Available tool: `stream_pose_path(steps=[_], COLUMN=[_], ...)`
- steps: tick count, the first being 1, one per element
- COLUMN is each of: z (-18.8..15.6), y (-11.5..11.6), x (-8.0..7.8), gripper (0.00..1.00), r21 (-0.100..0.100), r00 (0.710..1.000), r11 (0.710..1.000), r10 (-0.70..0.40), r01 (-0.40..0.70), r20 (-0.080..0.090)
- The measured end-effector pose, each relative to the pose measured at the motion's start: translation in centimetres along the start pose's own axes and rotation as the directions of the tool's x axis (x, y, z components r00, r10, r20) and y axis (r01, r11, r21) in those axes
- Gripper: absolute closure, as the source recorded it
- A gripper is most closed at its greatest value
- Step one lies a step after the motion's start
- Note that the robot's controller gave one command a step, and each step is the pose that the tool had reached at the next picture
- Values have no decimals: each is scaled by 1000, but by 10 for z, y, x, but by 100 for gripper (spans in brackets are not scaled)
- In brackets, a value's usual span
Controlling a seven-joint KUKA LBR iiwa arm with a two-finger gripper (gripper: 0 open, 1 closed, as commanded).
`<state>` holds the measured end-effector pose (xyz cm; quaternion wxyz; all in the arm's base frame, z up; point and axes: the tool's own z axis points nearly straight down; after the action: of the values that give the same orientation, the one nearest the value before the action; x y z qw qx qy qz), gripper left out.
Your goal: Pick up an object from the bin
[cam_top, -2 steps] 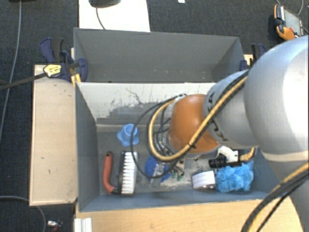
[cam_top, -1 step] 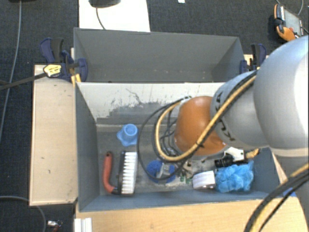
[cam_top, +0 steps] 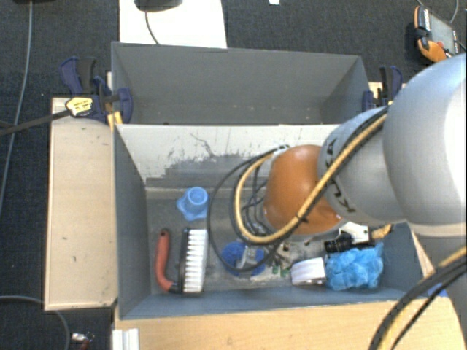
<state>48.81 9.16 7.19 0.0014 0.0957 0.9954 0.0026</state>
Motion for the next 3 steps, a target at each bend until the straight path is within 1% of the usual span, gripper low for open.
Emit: stream_pose_path(steps=[2, 3], z=[-16, -44], y=[0, -1], x=[0, 1], gripper=[100, 100], r21=[1, 2], r00=[1000, 1000], r11=[1000, 1000], r10=[2, 3], r01=[-2, -3], r20=[1, -4])
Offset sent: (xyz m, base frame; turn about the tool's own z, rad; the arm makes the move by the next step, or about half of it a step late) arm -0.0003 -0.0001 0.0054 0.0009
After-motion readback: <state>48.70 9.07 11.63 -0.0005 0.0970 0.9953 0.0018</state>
